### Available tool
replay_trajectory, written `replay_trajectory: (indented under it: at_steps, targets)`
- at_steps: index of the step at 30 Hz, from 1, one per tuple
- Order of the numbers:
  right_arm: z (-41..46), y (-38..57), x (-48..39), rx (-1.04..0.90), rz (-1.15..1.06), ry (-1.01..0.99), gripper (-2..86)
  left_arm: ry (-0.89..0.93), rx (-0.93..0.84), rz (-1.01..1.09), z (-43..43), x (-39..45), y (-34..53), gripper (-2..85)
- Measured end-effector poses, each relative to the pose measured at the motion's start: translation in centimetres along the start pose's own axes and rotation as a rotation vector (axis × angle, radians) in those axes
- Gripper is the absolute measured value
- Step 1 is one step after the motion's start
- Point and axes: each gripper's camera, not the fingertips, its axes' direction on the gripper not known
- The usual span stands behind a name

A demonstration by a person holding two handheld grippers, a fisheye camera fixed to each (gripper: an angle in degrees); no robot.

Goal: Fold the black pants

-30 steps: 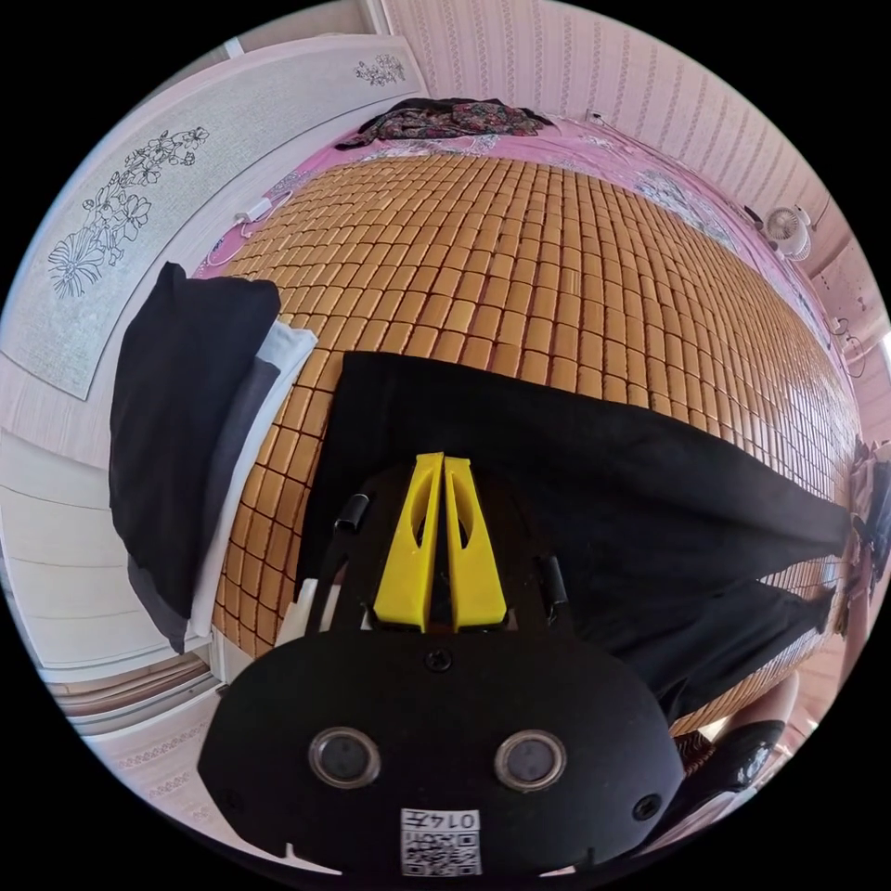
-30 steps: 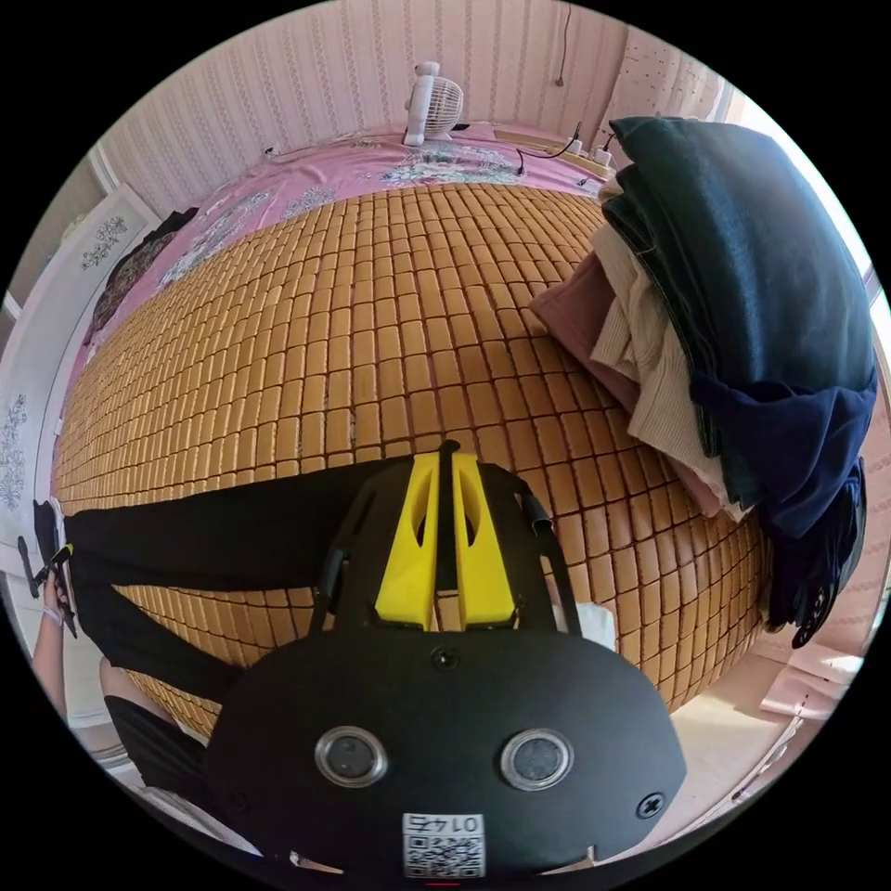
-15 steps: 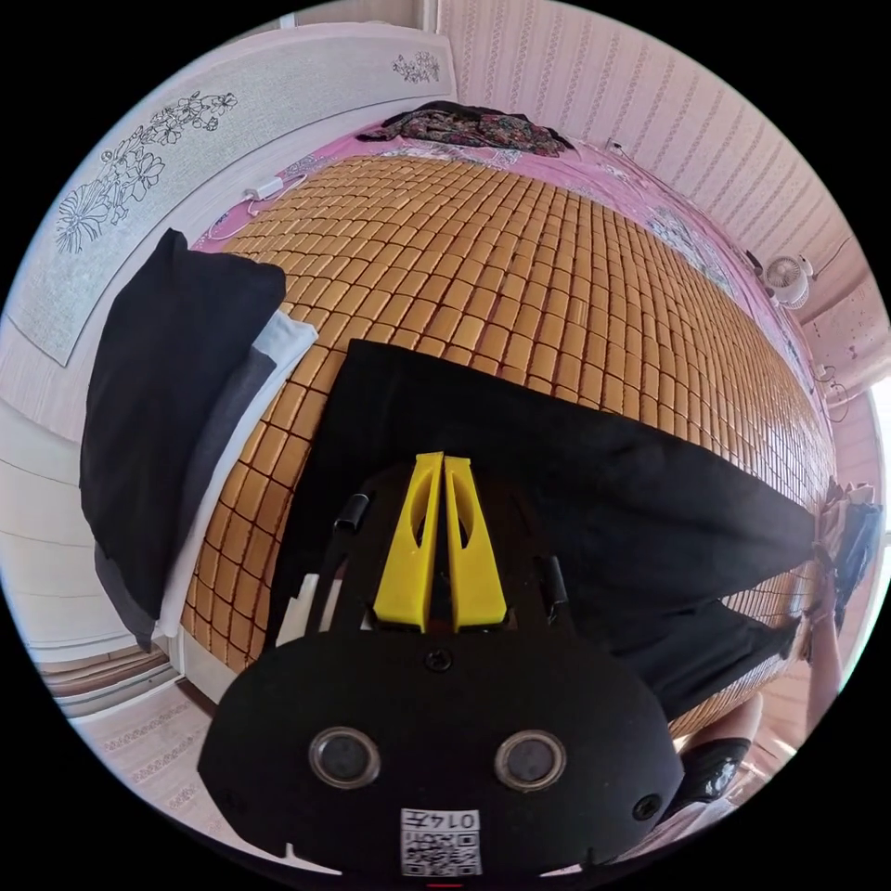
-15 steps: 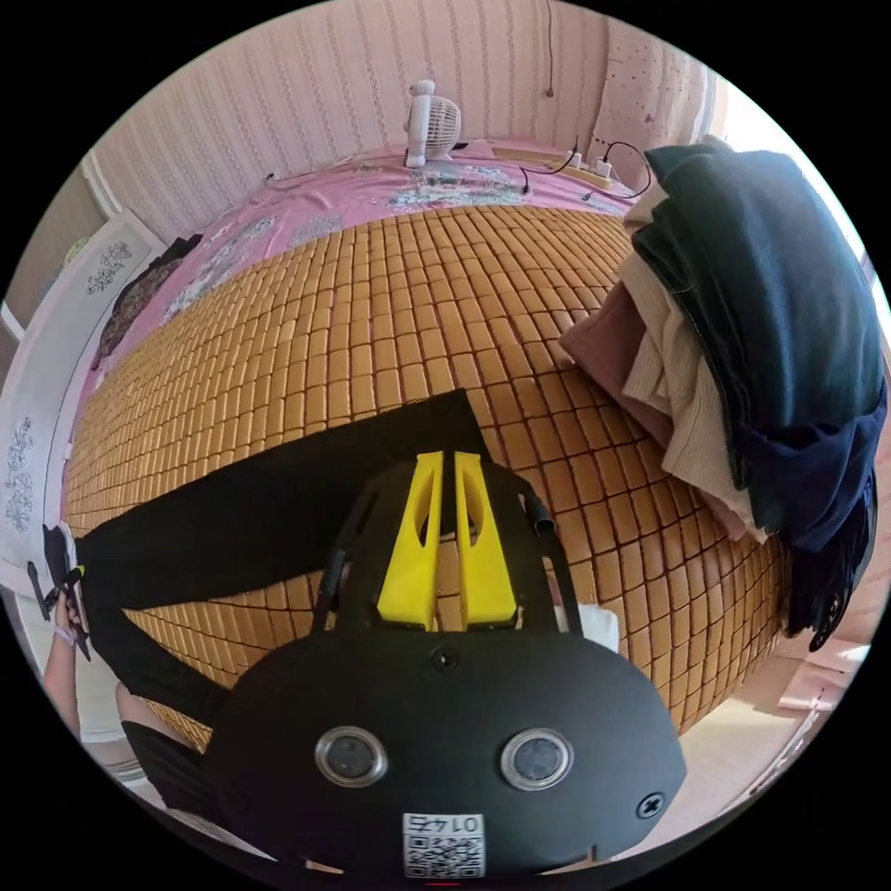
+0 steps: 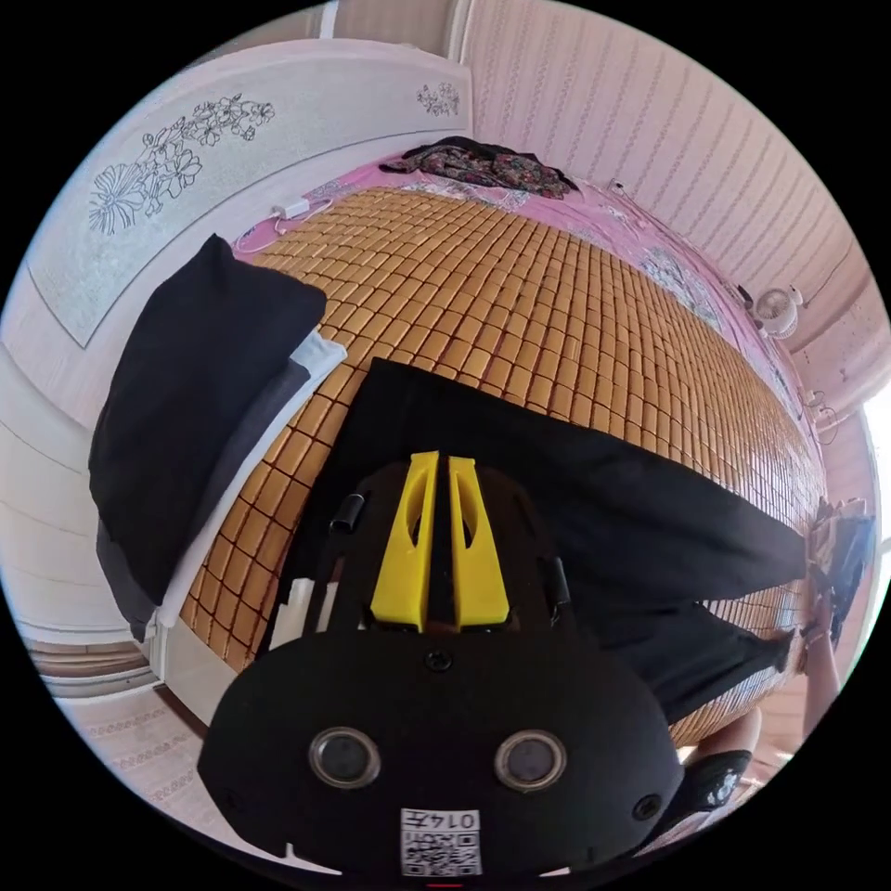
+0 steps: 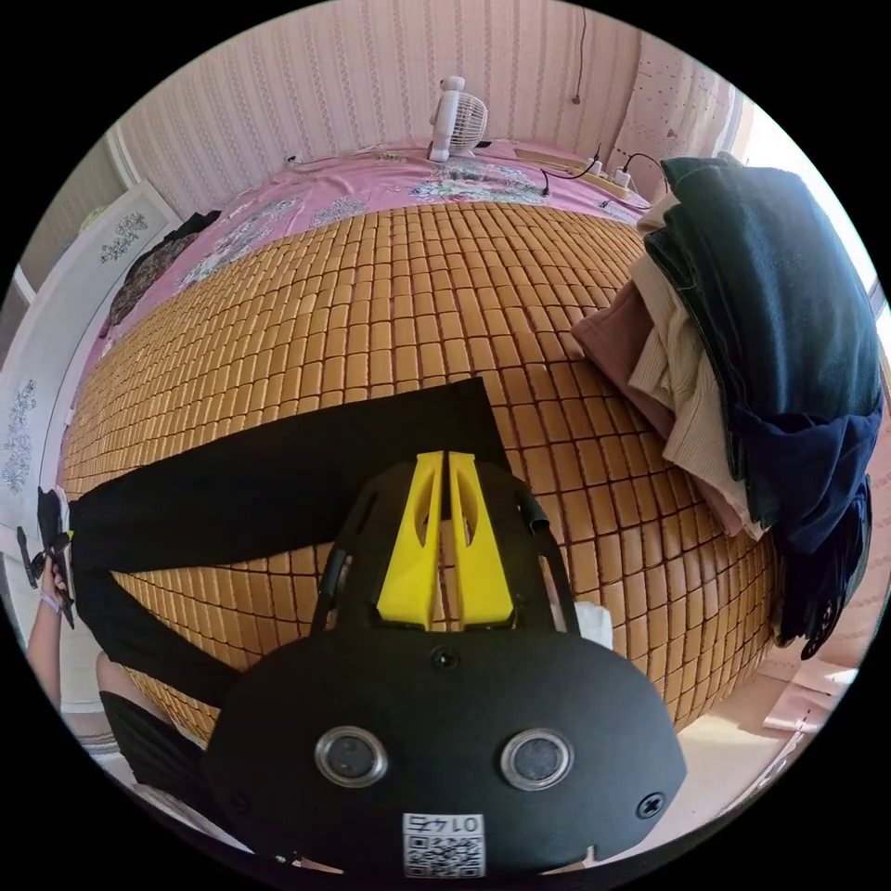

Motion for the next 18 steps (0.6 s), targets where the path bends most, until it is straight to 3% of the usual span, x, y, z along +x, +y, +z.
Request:
replay_trajectory:
  at_steps: [5,9,12,16,18]
  targets:
    - [-0.5,2.3,-5.8,-0.035,-0.216,-0.276,-0.6,0.254,-0.025,0.199,-0.1,6.0,1.9,-1.0]
    - [1.2,3.9,-9.9,-0.108,-0.36,-0.289,-0.6,0.256,-0.151,0.397,2.3,13.0,3.0,-1.0]
    - [2.4,4.8,-10.1,-0.135,-0.355,-0.242,-0.7,0.203,-0.26,0.424,4.8,14.0,3.7,-1.0]
    - [2.9,5.5,-7.9,-0.155,-0.3,-0.307,-0.8,0.24,-0.263,0.432,5.1,13.4,4.1,-1.0]
    - [3.0,5.9,-6.9,-0.157,-0.271,-0.338,-0.8,0.305,-0.242,0.337,5.3,12.4,4.1,-1.0]
